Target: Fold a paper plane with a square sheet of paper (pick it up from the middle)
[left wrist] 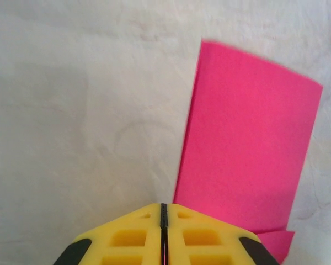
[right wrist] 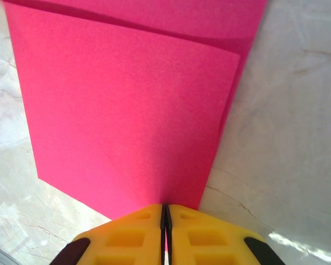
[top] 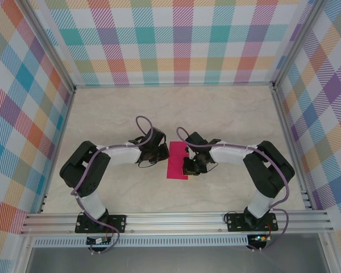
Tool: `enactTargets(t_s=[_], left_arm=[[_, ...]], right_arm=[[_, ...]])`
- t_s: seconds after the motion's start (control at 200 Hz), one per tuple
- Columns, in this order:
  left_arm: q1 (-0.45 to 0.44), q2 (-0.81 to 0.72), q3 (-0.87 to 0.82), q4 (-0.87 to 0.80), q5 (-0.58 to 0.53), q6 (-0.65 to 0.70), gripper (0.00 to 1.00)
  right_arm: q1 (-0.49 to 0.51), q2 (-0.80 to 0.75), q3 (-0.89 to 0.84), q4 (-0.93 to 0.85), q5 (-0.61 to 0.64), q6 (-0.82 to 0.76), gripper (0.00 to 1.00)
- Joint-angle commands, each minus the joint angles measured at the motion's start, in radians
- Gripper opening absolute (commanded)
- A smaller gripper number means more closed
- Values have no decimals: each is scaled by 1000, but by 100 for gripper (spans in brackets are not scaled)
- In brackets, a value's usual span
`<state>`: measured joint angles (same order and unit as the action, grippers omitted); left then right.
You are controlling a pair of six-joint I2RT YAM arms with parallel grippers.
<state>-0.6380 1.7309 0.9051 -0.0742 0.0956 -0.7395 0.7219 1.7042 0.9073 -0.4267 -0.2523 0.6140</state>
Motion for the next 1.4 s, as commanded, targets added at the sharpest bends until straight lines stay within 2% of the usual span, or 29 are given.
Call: enactTargets(t_s=[0.0,0.08,0.23,0.425,0.56,0.655,0.955,1.165,1.4], left_arm=[[14,-90,60,-128,-84,64,12],[14,-125,61,-153,-96,69,18],[3,-191,6,-123,-65,24,33],[-21,-269,-111,11,17,-82,36],[-41,-286,-177,93,44,-152,39],[-55,-269,-210,160,63,-191,42],[-81,-207,-229,240,82,-250,43],[-88,-183,-220,253,96,-250,43],[-97,-152,-226,316,131,-258,44]], right_arm=[[6,-65,53,-86,23,36,13],[5,-115,84,-76,59,46,17],[-1,-170,99,-52,153,47,33],[-28,-160,59,17,160,-102,55],[-71,-135,36,67,115,-135,60],[-91,-87,37,94,51,-146,60],[-116,25,44,142,-68,-148,46],[-139,53,34,161,-95,-121,25],[-190,36,-39,263,-161,-50,19]])
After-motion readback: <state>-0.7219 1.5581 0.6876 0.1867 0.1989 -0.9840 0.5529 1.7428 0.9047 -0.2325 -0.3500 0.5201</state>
